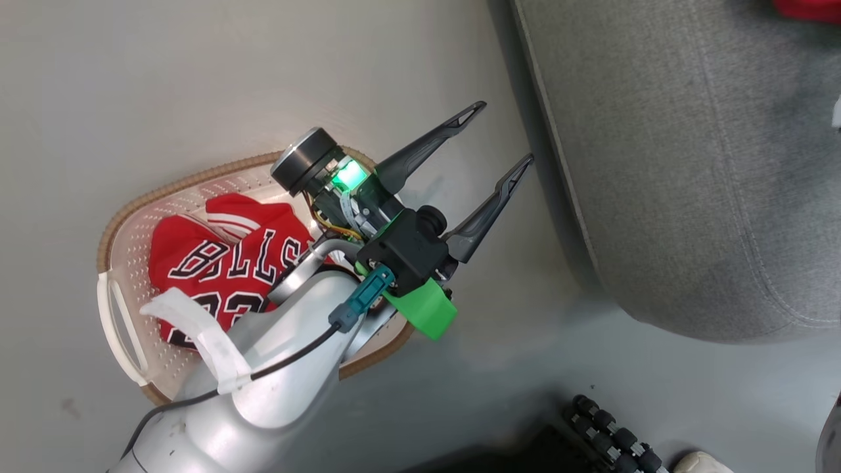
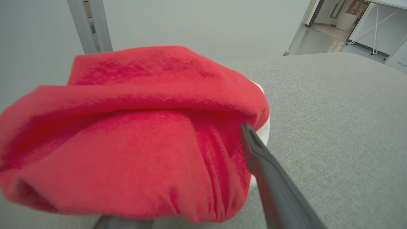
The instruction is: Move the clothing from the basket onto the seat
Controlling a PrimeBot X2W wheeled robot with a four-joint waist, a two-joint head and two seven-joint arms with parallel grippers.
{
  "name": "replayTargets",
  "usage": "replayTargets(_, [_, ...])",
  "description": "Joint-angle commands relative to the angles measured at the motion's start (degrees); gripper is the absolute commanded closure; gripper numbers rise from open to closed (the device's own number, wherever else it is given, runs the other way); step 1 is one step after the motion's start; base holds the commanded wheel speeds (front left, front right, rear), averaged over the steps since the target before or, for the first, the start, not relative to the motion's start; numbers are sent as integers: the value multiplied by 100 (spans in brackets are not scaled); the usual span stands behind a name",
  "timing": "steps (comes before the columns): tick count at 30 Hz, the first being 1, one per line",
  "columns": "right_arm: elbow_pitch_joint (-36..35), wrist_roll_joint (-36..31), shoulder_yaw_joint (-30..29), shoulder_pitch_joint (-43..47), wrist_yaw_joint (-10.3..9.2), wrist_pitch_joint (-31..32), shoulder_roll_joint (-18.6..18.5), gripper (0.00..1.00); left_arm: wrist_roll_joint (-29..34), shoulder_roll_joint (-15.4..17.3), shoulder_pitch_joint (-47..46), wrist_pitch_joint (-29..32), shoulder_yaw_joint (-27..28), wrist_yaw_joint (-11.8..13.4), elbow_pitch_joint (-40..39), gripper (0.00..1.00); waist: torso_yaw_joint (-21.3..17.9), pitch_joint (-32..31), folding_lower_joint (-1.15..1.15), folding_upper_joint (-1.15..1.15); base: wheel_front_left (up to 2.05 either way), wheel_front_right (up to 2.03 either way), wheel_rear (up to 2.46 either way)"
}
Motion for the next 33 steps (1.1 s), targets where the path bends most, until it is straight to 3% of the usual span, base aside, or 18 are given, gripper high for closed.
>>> replayTargets(1, [-83,17,21,223,-6,-14,21,0,-32,-10,109,-5,42,41,-5,0,-59,-272,-1,57,0,0,0])
replayTargets(18, [-830,88,334,2280,-6,-14,244,0,-239,-171,888,-5,421,105,-62,0,-83,-1653,-1,57,0,0,0])
replayTargets(33, [-2298,182,1028,3096,-6,-14,408,0,-351,-368,1788,-4,1256,282,-221,0,648,-2588,-1,57,0,0,0])
